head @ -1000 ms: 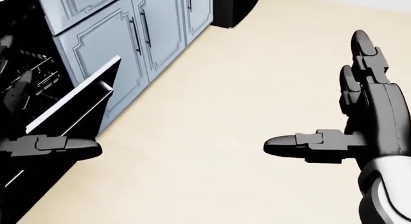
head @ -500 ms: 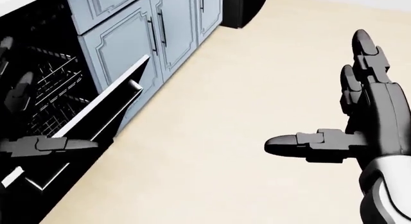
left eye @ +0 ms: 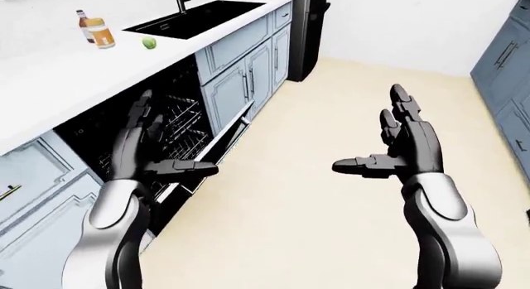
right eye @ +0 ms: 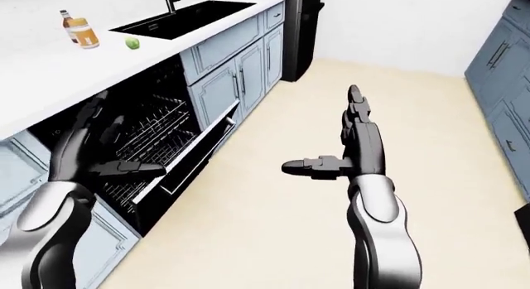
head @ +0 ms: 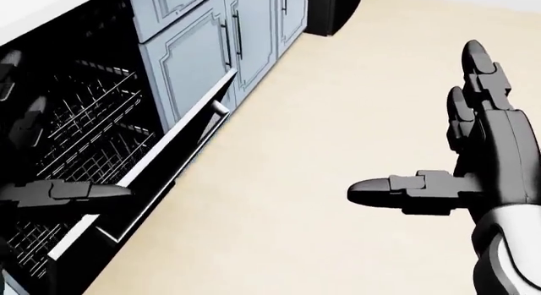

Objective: Close the dishwasher door

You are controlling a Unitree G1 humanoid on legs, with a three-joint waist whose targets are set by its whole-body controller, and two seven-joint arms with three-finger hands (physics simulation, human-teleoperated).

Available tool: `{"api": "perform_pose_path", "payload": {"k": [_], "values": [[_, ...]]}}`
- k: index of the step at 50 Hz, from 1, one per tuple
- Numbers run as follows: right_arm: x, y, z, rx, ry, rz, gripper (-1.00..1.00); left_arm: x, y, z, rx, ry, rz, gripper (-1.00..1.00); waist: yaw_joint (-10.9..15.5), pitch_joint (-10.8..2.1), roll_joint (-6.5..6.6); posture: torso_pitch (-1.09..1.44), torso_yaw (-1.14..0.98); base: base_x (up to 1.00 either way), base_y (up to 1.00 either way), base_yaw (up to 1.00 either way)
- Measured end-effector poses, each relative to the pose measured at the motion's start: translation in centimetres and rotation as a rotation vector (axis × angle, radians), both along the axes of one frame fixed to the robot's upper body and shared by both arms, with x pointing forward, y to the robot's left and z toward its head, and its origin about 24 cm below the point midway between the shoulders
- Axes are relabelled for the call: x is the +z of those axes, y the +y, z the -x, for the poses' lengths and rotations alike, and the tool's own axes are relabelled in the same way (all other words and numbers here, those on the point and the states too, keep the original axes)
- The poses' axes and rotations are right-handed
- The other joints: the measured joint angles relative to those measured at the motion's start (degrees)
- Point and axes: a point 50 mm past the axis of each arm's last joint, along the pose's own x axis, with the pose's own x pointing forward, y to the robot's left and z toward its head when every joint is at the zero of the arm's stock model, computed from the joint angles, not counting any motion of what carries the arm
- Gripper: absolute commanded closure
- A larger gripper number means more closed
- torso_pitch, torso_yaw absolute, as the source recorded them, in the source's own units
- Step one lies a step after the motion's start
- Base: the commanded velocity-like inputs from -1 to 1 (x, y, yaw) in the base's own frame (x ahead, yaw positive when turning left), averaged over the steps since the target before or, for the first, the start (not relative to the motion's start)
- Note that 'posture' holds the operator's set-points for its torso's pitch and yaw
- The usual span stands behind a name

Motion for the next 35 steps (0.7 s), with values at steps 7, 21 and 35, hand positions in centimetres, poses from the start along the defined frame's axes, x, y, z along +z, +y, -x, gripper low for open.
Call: {"api": "perform_pose_path", "payload": {"k": [7, 21, 35], "values": [[-0.5, 0.9, -0.1, 0.05, 0.024, -0.009, -1.0, -0.3, 0.7, 0.1, 0.04, 0.011, -0.004, -1.0, 0.7, 0.23, 4.05, 0.0, 0.0, 0.0, 0.37, 0.0], [-0.1, 0.7, -0.2, 0.041, -0.011, -0.014, -1.0, 0.0, 0.6, 0.1, 0.032, -0.004, -0.006, -1.0, 1.8, 0.7, -1.62, 0.0, 0.0, 0.0, 0.14, -0.03], [-0.3, 0.1, -0.1, 0.01, 0.004, -0.017, -1.0, 0.2, -0.1, 0.1, -0.005, -0.011, -0.006, -1.0, -1.6, 1.49, 2.84, 0.0, 0.0, 0.0, 0.0, -0.99]]}}
